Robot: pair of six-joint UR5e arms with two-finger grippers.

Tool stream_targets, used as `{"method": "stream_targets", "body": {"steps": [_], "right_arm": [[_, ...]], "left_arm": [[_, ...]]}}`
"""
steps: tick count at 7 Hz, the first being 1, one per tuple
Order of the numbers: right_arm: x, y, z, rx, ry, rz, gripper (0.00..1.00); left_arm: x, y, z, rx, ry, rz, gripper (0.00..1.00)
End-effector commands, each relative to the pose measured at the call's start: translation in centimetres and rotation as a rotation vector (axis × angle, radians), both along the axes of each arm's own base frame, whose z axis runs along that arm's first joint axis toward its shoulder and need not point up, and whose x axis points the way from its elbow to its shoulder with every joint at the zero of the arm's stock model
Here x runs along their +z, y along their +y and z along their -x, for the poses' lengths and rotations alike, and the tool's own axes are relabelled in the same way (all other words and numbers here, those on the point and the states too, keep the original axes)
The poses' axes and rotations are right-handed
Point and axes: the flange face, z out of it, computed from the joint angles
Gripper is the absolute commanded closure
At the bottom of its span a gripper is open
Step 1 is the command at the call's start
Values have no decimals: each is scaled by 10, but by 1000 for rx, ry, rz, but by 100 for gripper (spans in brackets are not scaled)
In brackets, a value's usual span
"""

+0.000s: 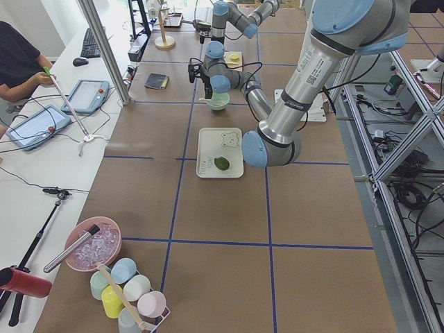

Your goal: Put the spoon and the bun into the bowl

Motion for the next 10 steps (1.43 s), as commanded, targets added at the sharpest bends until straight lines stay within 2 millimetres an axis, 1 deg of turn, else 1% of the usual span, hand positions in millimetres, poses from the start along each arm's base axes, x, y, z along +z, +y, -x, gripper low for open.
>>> {"method": "stream_targets", "body": {"steps": [1, 2, 3, 4, 5, 6, 7, 8, 9, 10], "right_arm": [[-52, 10, 25, 22, -75, 33, 100], [-69, 15, 49, 12, -86, 51, 100], [-90, 16, 85, 14, -79, 40, 100], [-96, 24, 113, 32, -63, 47, 100], [-106, 31, 120, 45, -74, 65, 100], [-108, 37, 125, 36, -77, 67, 100], [-110, 35, 127, 40, -77, 64, 33], [-116, 34, 127, 50, -84, 53, 1], [-118, 33, 126, 56, -95, 57, 0], [-118, 34, 125, 58, -101, 57, 0]], "left_arm": [[13, -5, 60, 22, -127, -83, 0], [27, -21, 89, 4, -163, -114, 0], [36, -31, 107, 2, -190, -147, 0], [47, -32, 115, 11, -212, -163, 0], [57, -37, 125, 18, -234, -180, 0], [65, -38, 127, 24, -246, -182, 0], [66, -37, 127, 33, -251, -194, 0], [67, -38, 128, 33, -253, -196, 0], [68, -38, 128, 32, -255, -195, 0], [74, -38, 129, 32, -261, -188, 0]]}}
